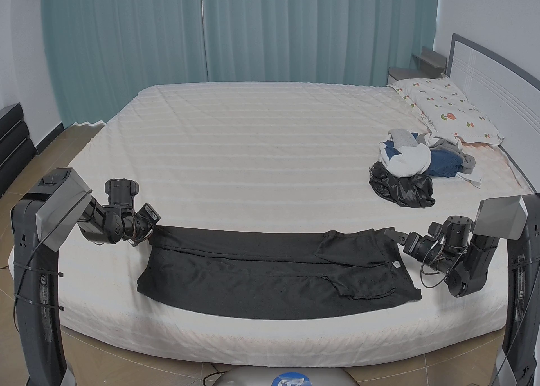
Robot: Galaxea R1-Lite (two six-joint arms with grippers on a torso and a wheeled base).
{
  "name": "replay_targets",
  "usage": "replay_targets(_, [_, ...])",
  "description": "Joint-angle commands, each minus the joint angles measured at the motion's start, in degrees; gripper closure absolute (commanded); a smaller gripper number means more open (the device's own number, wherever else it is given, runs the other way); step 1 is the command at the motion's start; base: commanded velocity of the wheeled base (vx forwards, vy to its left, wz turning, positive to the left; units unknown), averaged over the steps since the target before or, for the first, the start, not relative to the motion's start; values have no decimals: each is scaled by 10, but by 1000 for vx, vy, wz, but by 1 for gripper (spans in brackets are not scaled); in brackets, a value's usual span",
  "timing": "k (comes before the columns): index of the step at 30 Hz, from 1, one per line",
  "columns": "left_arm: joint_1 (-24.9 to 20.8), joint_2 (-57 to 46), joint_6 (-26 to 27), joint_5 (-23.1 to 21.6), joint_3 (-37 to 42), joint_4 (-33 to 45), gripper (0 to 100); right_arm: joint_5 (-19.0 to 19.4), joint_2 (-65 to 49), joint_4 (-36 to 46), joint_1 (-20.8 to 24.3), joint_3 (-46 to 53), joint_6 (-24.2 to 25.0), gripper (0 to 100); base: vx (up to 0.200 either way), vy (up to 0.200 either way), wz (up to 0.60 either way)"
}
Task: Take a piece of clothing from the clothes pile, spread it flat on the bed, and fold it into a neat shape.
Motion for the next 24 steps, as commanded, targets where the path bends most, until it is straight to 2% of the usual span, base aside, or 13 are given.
replay_targets(1, [0,5,-1,0,1,-1,100,-2,17,33,1,-51,17,0,0,0,0])
replay_targets(15, [0,5,-1,0,2,-1,100,-7,52,105,3,-135,23,0,0,0,0])
replay_targets(16, [0,5,-1,0,1,-1,100,-8,58,108,4,-139,23,100,0,0,0])
replay_targets(24, [0,5,-1,0,1,-1,100,-9,61,102,0,-152,24,100,0,0,0])
